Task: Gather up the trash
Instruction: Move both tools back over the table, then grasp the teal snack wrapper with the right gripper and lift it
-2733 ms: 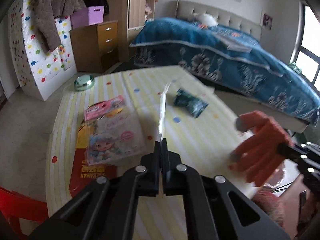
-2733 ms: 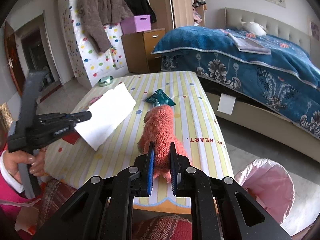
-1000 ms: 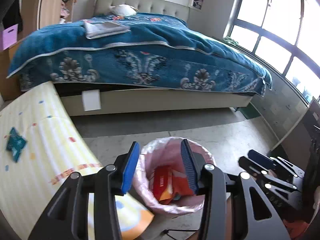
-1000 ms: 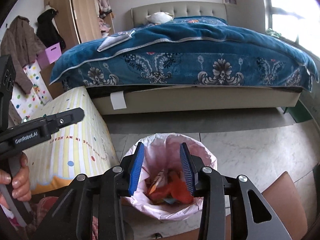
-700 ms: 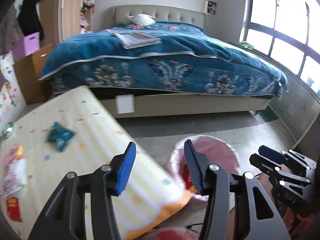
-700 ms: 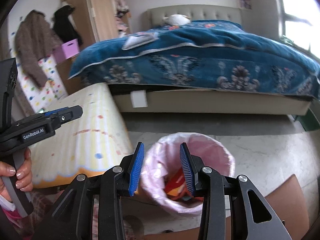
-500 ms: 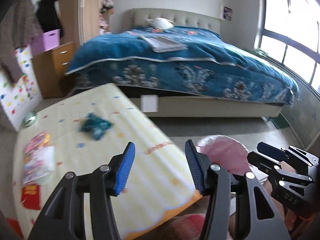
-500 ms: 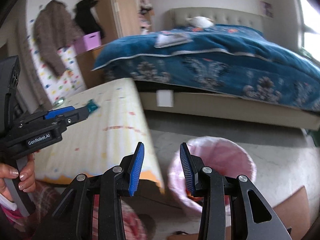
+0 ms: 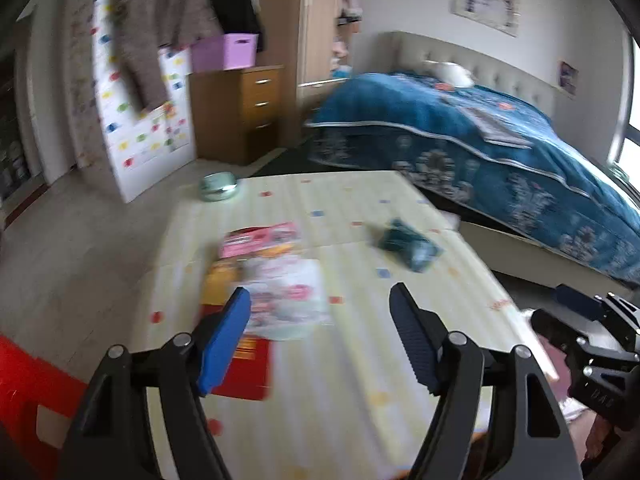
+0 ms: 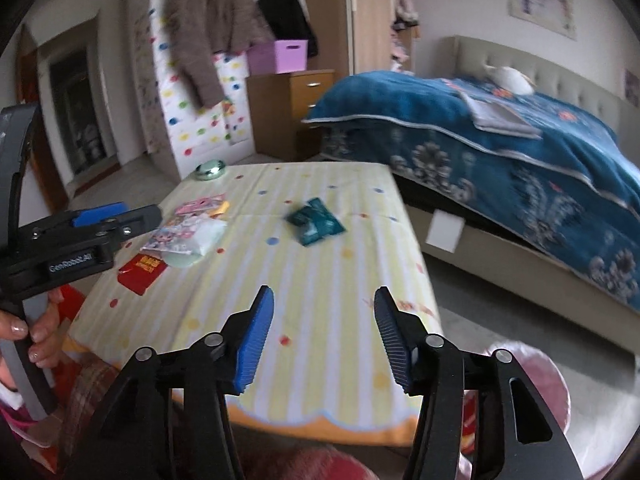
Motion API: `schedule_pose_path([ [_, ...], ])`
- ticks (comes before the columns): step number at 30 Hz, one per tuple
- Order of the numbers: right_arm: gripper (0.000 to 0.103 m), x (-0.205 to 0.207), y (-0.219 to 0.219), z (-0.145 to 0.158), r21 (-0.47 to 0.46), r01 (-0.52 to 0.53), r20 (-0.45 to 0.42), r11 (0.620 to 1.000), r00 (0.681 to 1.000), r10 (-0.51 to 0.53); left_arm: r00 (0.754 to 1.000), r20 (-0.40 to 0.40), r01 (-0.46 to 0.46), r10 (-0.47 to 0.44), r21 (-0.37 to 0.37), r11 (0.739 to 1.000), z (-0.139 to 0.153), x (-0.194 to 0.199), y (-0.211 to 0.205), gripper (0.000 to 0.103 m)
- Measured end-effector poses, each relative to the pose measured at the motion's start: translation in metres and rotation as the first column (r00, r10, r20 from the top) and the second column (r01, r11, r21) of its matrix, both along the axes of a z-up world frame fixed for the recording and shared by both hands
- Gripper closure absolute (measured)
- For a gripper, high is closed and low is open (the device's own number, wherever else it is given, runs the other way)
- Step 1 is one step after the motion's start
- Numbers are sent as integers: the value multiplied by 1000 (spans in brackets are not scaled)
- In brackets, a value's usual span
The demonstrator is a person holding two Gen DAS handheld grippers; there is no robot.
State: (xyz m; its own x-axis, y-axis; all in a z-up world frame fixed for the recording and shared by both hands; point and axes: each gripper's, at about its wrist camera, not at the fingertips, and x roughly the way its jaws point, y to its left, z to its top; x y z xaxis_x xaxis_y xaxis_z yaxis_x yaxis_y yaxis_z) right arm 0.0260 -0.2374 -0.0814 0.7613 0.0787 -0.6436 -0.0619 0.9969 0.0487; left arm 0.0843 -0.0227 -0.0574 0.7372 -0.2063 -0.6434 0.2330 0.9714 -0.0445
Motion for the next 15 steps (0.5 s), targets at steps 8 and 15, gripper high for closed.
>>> schedule_pose_path([
  [8,45,56,29,-12,-29,-42,-33,999,999,41,993,-22,-114,114,13,993,-11,51,35,31],
  [15,42,121,22,-35,-34,-56,-94,998,994,53,983,-67,-169,172,46,984,-29,109,36,31],
])
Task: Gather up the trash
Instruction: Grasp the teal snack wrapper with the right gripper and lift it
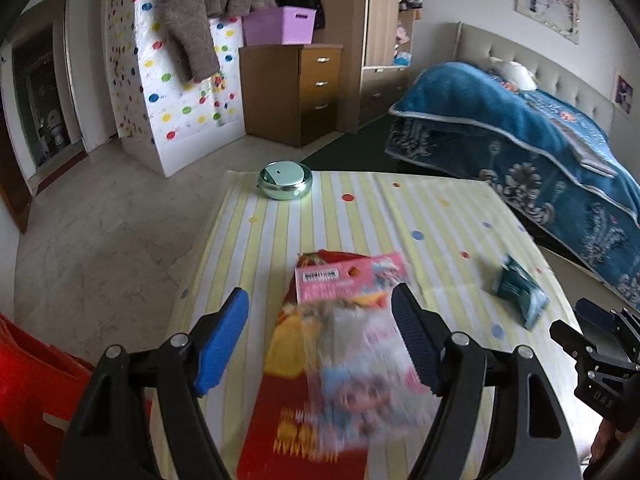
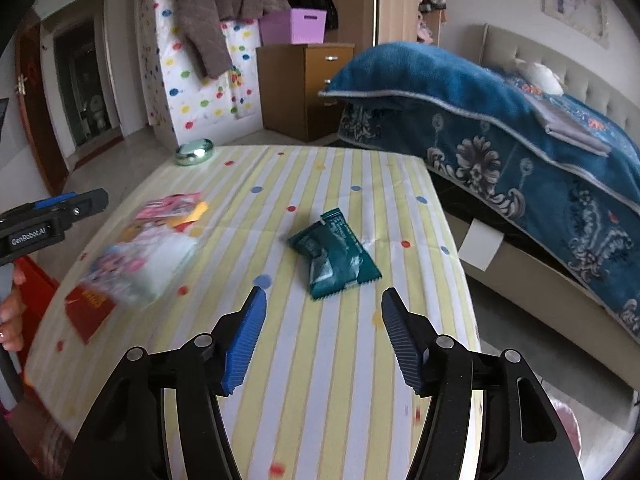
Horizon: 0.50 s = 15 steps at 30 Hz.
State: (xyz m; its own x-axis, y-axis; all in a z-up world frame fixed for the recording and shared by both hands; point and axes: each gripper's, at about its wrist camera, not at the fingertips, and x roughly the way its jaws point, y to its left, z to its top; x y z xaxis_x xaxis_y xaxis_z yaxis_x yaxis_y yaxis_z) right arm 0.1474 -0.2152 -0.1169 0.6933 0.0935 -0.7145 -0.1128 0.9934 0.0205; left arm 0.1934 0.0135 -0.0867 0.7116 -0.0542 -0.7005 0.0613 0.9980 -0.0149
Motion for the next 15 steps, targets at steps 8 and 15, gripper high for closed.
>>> schedule_pose_path([
  [8,40,50,-2,-20,-30,-27,-76,999,997,25,999,-47,-24,24,10,1000,-16,36,-4,31],
  [15,63,48,3,-26,-36,-68,-114,997,991,63,997,-61,-42,42,10,999,-16,32,3,31],
])
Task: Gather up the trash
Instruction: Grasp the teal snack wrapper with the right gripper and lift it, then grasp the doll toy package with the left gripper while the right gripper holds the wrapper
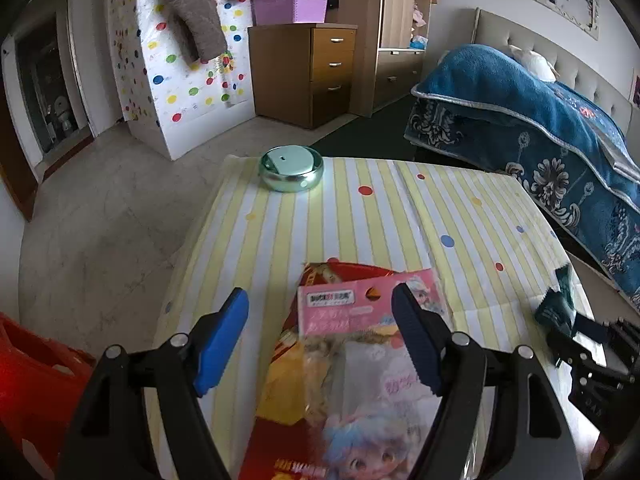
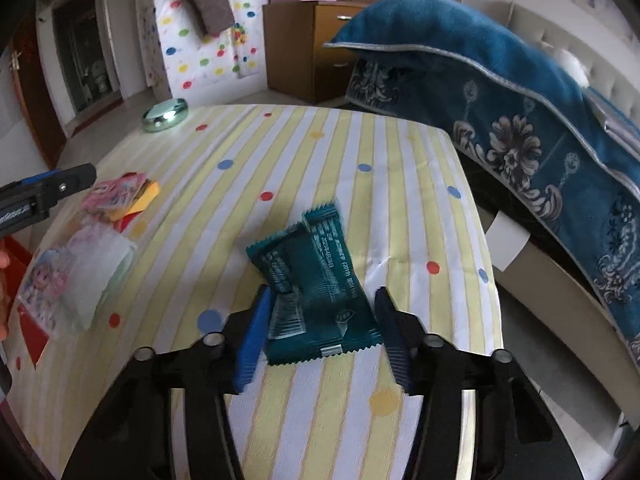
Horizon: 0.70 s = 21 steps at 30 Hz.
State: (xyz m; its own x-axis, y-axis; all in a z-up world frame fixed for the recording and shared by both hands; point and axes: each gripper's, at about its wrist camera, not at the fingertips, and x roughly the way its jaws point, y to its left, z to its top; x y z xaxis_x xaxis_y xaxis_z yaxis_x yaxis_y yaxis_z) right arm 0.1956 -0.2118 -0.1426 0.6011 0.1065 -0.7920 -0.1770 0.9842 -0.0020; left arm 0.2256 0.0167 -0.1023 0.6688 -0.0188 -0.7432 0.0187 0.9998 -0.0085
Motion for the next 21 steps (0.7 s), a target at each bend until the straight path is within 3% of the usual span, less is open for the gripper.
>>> schedule_pose_path([
  [3,70,-19,5,6,18,-11,6,1000,1000,11,1000,8,-7,7,-9,1000,7,-12,7,31],
  [6,76,-42,8,16,54,-6,24,999,1000,4,1000,11,-7,7,-18,1000,13,-28,15,24],
  [13,76,-90,17,36,81,3,54,997,998,-8,999,1,41,-41,-55,998,15,-69,7,7],
  [21,75,-135,18,54,74,7,86,997,996,-14,992,-53,114,-114,-17,993,0,-80,-30,7],
])
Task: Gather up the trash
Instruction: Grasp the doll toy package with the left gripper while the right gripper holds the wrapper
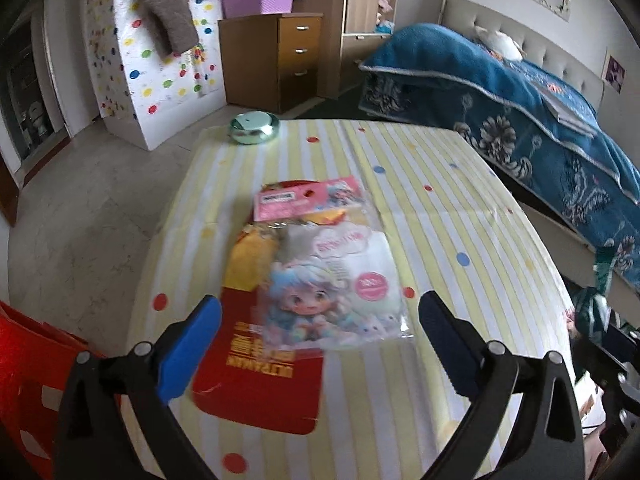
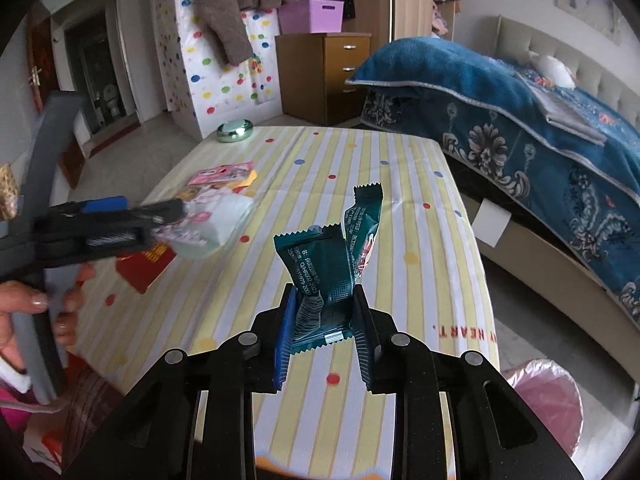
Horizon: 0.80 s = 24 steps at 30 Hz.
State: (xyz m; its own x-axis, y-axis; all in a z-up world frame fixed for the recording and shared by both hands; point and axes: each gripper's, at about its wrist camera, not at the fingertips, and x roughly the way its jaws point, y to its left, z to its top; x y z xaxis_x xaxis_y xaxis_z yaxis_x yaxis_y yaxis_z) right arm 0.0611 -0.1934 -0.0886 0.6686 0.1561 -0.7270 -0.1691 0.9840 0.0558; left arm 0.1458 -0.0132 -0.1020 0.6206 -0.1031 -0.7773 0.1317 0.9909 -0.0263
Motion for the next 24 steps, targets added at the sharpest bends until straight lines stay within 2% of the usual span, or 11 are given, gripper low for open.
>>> schedule_pose_path([
  [6,75,-7,-5,3,4,8,-4,1000,1000,-8,999,-38,-26,28,35,999,-12,17,-9,7],
  [11,75,-5,-12,-1,22,13,-23,1000,1000,-12,997,-81,-18,20,25,1000,-23,26,-10,9],
  [13,75,-5,-12,-2,26,14,-26,1000,1000,-13,996,-92,-4,6,22,1000,-26,26,-11,23],
  [17,75,-7,-14,-2,36,12,-29,999,1000,-11,995,-94,16,-13,31,999,-30,20,-11,42],
  [20,74,-10,-12,-3,38,12,-24,999,1000,-11,998,-69,16,-15,12,1000,-23,13,-4,59],
  [21,74,-10,-12,-4,39,12,-23,999,1000,-11,998,-56,15,-15,4,1000,-18,10,-1,69],
  [24,74,-13,-14,-3,46,14,-11,999,1000,-14,1000,4,25,-24,-19,1000,2,0,9,80],
])
